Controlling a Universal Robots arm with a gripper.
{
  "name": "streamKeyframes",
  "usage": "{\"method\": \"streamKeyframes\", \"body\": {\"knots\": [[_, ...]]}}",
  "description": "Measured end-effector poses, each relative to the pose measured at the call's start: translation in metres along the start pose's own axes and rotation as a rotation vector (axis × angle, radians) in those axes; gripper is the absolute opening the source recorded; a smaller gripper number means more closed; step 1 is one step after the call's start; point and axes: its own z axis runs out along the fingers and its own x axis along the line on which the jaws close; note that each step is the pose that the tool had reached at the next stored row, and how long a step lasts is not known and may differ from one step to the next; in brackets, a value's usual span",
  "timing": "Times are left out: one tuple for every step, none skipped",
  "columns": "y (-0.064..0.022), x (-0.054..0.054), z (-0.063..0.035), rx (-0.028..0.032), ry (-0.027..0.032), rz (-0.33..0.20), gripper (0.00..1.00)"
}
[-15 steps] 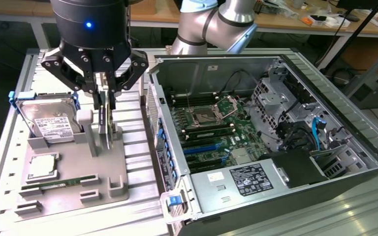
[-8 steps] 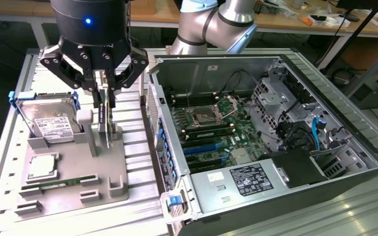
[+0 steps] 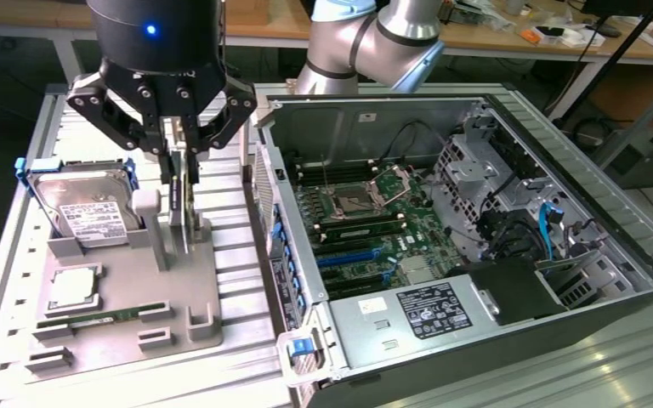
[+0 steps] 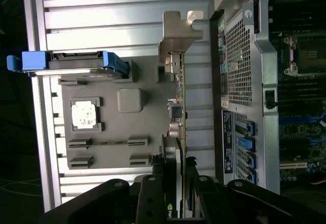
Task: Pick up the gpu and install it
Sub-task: 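Pick up the gpu and move the gpu toward the slot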
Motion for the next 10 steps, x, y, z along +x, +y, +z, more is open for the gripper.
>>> {"method": "streamKeyframes", "body": {"knots": [[0.0,0.0,-0.0007,-0.0001,-0.0001,0.0,0.27],[0.0,0.0,-0.0015,-0.0001,-0.0001,0.0,0.27],[0.0,0.0,-0.0021,-0.0001,0.0,0.0,0.27],[0.0,0.0,-0.0025,0.0,0.0,0.0,0.27],[0.0,0.0,-0.0033,-0.0001,0.0,0.0,0.27],[0.0,0.0,-0.0039,-0.0001,0.0,0.0,0.27],[0.0,0.0,-0.0044,-0.0001,0.0001,0.0,0.27],[0.0,0.0,-0.0049,0.0,0.0001,0.0,0.27],[0.0,0.0,-0.0053,-0.0001,0.0001,0.0,0.27],[0.0,0.0,-0.006,0.0,0.0002,0.0,0.27]]}}
